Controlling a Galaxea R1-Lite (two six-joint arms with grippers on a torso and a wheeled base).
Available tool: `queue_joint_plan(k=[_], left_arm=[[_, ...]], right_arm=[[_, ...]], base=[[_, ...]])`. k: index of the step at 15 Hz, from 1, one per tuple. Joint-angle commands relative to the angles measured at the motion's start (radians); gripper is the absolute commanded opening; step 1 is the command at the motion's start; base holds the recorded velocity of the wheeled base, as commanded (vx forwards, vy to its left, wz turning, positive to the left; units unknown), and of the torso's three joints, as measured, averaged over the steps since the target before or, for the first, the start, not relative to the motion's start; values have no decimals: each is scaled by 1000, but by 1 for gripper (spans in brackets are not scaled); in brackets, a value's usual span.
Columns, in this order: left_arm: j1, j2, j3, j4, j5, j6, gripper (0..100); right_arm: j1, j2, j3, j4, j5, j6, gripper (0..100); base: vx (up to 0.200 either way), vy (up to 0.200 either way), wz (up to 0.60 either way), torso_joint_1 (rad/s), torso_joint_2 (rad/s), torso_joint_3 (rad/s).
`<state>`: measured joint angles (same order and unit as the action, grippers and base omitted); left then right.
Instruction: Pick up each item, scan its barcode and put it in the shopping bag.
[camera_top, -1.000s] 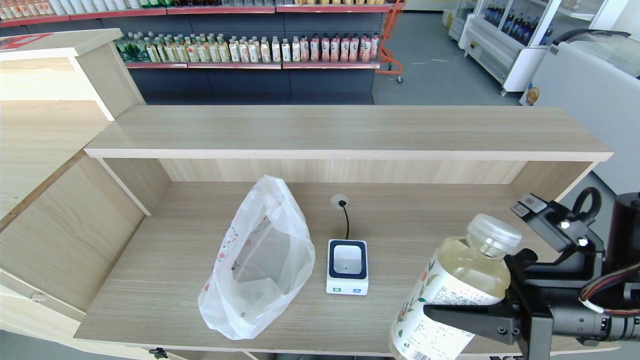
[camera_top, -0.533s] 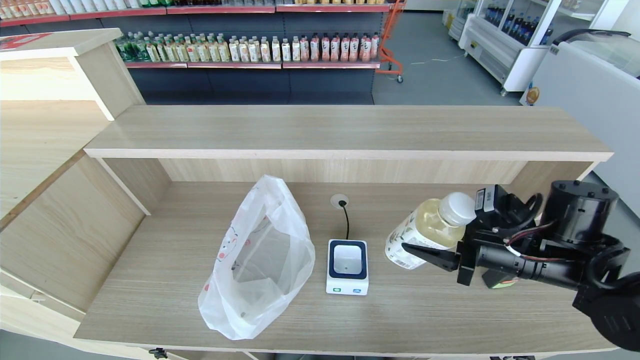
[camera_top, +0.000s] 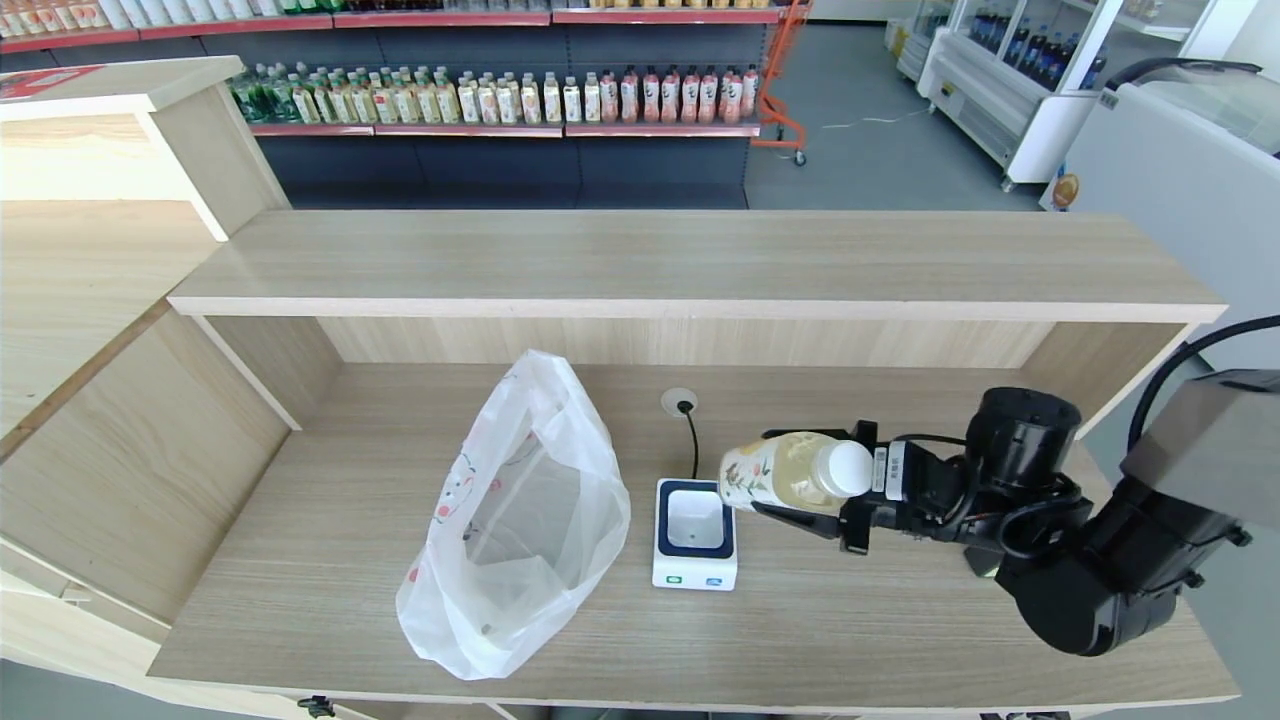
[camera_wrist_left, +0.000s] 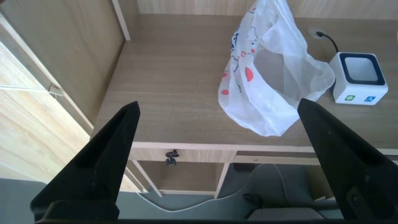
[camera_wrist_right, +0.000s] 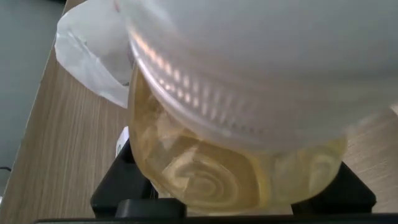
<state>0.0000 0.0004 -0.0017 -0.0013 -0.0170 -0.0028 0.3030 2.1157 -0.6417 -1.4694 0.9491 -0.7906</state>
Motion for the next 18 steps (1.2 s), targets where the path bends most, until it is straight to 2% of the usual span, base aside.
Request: queue_joint_plan(k=[1, 5, 18], left_arm=[[0, 0, 0, 0, 0, 0, 100], [0, 0, 0, 0, 0, 0, 100], [0, 0, 0, 0, 0, 0, 100]], right_arm=[[11, 119, -44, -86, 54, -1, 0], [-12, 205, -130, -101, 203, -29, 0], [-24, 260, -193, -101, 247, -101, 0]], base=[[0, 0, 0, 0, 0, 0], [0, 0, 0, 0, 0, 0], [0, 0, 0, 0, 0, 0]])
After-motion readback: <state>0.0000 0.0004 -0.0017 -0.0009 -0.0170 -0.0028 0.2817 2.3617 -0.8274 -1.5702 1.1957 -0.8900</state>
